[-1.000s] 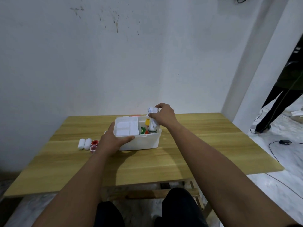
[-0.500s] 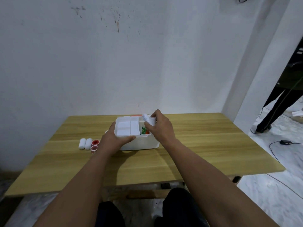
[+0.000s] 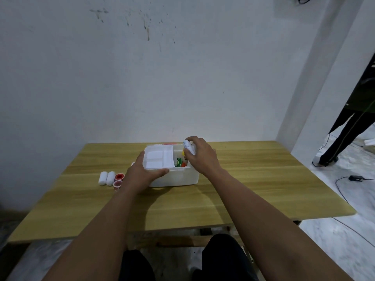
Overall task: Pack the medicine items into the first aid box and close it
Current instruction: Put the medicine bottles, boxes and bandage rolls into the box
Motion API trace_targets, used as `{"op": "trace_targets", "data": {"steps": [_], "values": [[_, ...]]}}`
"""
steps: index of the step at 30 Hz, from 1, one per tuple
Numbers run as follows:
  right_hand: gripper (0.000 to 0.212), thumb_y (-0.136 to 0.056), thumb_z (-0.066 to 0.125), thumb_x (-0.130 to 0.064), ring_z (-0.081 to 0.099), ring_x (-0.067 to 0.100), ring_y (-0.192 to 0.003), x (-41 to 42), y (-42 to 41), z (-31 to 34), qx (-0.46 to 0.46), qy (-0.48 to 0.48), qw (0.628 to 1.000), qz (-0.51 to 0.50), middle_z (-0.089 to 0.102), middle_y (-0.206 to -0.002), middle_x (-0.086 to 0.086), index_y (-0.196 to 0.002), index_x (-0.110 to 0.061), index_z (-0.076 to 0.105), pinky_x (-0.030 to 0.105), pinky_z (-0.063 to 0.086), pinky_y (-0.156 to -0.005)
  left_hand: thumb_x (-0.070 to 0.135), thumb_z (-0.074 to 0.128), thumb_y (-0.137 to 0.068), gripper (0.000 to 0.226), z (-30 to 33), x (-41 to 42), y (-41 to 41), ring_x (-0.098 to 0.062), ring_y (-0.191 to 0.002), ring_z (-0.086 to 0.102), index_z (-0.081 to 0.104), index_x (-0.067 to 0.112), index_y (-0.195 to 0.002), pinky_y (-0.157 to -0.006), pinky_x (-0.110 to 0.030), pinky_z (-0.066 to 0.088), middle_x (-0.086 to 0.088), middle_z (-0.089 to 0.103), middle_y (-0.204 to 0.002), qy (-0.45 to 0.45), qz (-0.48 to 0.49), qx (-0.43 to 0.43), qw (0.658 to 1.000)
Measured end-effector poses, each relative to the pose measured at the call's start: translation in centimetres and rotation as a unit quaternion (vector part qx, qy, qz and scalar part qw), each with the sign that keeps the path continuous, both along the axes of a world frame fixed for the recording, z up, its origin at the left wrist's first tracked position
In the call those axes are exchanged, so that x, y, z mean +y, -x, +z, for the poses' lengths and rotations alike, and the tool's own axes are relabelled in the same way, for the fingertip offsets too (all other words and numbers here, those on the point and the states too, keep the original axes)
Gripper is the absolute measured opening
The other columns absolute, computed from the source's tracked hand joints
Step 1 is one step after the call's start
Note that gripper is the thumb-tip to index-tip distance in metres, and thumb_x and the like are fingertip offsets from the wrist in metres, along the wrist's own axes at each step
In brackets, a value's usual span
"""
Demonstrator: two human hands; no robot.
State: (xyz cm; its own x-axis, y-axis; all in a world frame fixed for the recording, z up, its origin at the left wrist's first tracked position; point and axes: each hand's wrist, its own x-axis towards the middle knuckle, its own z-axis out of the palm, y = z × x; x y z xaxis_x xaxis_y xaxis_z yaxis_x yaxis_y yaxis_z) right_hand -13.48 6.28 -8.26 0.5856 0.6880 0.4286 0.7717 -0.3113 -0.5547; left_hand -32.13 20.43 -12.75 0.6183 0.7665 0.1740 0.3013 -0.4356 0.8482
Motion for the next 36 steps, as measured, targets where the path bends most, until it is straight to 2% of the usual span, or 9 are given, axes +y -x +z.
{"op": "trace_targets", "data": {"steps": [4, 12, 16, 22, 27, 30, 32, 34, 36], "values": [[0.022, -0.096, 0.062, -0.038, 0.067, 0.013, -0.093, 0.2, 0.1, 0.5, 0.006, -0.053, 0.998, -0.013, 0.069, -0.094, -0.014, -0.115, -0.029, 0.056, 0.037, 0.033, -0.086, 0.054, 0.091, -0.071, 0.103, -0.1, 0.0, -0.1, -0.024, -0.135, 0.050, 0.037, 0.037, -0.156, -0.098, -0.042, 0.052, 0.007, 0.053, -0.150, 0.003, 0.000, 0.004, 1.000], [0.030, -0.094, 0.070, -0.039, 0.072, 0.009, -0.098, 0.7, 0.3, 0.6, 0.052, -0.151, 0.987, -0.018, 0.075, -0.097, -0.014, -0.110, -0.022, 0.051, 0.039, 0.033, -0.095, 0.070, 0.087, -0.060, 0.115, -0.2, 0.3, 0.1, -0.025, -0.135, 0.050, 0.034, 0.039, -0.158, -0.098, -0.046, 0.054, 0.008, 0.053, -0.151, 0.010, 0.002, 0.021, 1.000], [0.030, -0.088, 0.075, -0.043, 0.068, 0.010, -0.092, 0.2, 0.0, -0.2, 0.033, -0.106, 0.993, -0.028, 0.070, -0.094, -0.015, -0.099, -0.025, 0.054, 0.037, 0.030, -0.091, 0.068, 0.088, -0.062, 0.115, -0.1, 0.4, 0.0, -0.024, -0.136, 0.050, 0.033, 0.039, -0.158, -0.099, -0.045, 0.054, 0.007, 0.052, -0.152, 0.011, 0.002, 0.024, 1.000], [0.025, -0.077, 0.079, -0.052, 0.057, 0.012, -0.111, -0.8, -0.9, -1.2, -0.045, -0.035, 0.998, -0.038, 0.065, -0.109, -0.014, -0.082, -0.032, 0.065, 0.038, 0.028, -0.090, 0.076, 0.085, -0.054, 0.119, -0.1, 0.4, 0.1, -0.022, -0.133, 0.052, 0.035, 0.041, -0.156, -0.099, -0.045, 0.054, 0.010, 0.055, -0.148, 0.011, 0.009, 0.029, 0.999], [0.029, -0.083, 0.071, -0.060, 0.056, 0.012, -0.117, -1.6, -1.8, -2.3, -0.070, -0.004, 0.997, -0.025, 0.065, -0.113, -0.012, -0.078, -0.033, 0.075, 0.041, 0.031, -0.095, 0.065, 0.089, -0.064, 0.108, -0.1, 0.2, 0.1, -0.022, -0.133, 0.052, 0.037, 0.040, -0.155, -0.098, -0.044, 0.054, 0.009, 0.055, -0.148, 0.005, 0.001, 0.014, 1.000], [0.033, -0.084, 0.067, -0.063, 0.059, 0.011, -0.109, -2.0, -1.5, -2.0, 0.006, -0.071, 0.997, -0.009, 0.065, -0.107, -0.015, -0.090, -0.031, 0.069, 0.049, 0.045, -0.098, 0.060, 0.091, -0.066, 0.105, 0.0, 0.1, 0.0, -0.021, -0.133, 0.052, 0.038, 0.040, -0.155, -0.099, -0.044, 0.054, 0.010, 0.055, -0.147, 0.005, 0.004, 0.009, 1.000], [0.048, -0.081, 0.075, -0.061, 0.059, 0.010, -0.108, -2.2, -1.4, -1.4, 0.075, -0.094, 0.993, 0.007, 0.066, -0.115, -0.011, -0.113, -0.027, 0.065, 0.045, 0.053, -0.096, 0.061, 0.091, -0.065, 0.104, 0.1, -0.1, 0.1, -0.020, -0.131, 0.053, 0.039, 0.041, -0.154, -0.099, -0.043, 0.053, 0.012, 0.056, -0.146, 0.008, 0.007, 0.006, 1.000], [0.087, -0.071, 0.084, -0.063, 0.056, 0.014, -0.122, -2.4, -1.6, -1.0, 0.163, -0.048, 0.985, 0.022, 0.059, -0.139, -0.004, -0.143, -0.026, 0.052, 0.041, 0.052, -0.102, 0.061, 0.091, -0.065, 0.104, 0.1, -0.1, 0.2, -0.020, -0.131, 0.053, 0.040, 0.040, -0.154, -0.098, -0.042, 0.053, 0.012, 0.057, -0.145, 0.009, 0.009, 0.001, 1.000], [0.124, -0.058, 0.087, -0.072, 0.048, 0.021, -0.139, -2.5, -2.0, -0.8, 0.225, 0.022, 0.973, 0.036, 0.042, -0.159, -0.002, -0.160, -0.029, 0.031, 0.045, 0.046, -0.112, 0.060, 0.091, -0.065, 0.103, 0.3, -0.2, 0.2, -0.019, -0.130, 0.053, 0.041, 0.040, -0.153, -0.095, -0.040, 0.052, 0.012, 0.058, -0.144, 0.008, 0.011, 0.000, 1.000]]}}
